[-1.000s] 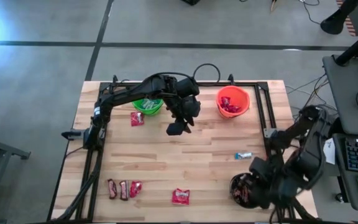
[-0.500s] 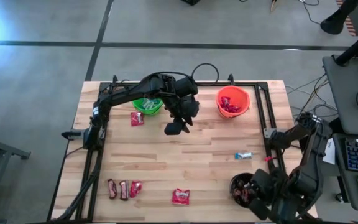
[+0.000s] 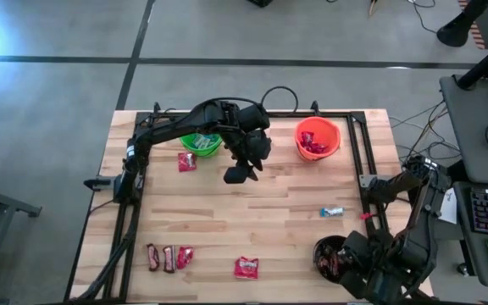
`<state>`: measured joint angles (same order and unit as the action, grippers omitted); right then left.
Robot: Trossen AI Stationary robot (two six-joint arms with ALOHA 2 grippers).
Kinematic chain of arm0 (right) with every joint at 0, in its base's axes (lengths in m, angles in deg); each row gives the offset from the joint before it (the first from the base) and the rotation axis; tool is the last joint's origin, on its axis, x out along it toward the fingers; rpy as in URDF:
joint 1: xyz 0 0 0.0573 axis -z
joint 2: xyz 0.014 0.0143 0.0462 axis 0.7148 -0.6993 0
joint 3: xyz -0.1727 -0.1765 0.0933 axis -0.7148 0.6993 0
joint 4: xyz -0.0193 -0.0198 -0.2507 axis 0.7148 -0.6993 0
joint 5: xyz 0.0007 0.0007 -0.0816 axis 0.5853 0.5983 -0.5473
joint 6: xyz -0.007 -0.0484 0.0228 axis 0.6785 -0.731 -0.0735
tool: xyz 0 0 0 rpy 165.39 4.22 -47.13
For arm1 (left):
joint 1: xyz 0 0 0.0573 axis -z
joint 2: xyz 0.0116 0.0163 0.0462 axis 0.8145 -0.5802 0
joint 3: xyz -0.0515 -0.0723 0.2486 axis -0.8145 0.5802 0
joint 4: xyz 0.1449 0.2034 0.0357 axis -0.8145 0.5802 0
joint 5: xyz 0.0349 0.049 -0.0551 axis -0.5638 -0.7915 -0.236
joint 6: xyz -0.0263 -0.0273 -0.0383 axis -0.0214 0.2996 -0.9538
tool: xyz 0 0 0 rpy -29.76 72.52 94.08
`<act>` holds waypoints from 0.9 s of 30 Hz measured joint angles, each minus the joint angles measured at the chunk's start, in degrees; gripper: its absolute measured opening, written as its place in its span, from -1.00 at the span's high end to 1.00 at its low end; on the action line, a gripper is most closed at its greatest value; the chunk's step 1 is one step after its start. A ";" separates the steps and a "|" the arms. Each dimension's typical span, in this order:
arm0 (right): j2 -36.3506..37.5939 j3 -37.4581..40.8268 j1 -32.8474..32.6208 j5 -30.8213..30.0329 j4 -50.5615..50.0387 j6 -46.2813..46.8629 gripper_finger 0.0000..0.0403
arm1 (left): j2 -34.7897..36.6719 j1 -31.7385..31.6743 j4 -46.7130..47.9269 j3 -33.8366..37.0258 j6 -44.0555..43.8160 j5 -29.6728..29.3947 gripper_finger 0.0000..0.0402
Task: Sort candy
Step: Put the brown candy into the black bucket, then put the red candy into the orange bucket
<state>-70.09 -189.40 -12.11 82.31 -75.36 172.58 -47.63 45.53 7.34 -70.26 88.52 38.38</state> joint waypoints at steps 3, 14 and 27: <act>0.03 0.00 0.00 0.04 -0.84 1.00 0.94 | 0.00 -0.06 0.00 0.00 0.00 0.00 0.20; 0.10 0.00 0.20 0.06 -1.15 0.68 0.77 | 0.60 -0.14 0.03 0.00 0.00 -0.02 0.20; 0.25 0.00 0.42 -0.40 -1.49 -2.98 0.44 | 1.60 -0.33 5.97 -0.02 0.93 -10.69 0.20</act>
<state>-69.84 -189.40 -11.69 81.91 -76.85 169.60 -46.03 45.20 13.31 -70.29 89.44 27.69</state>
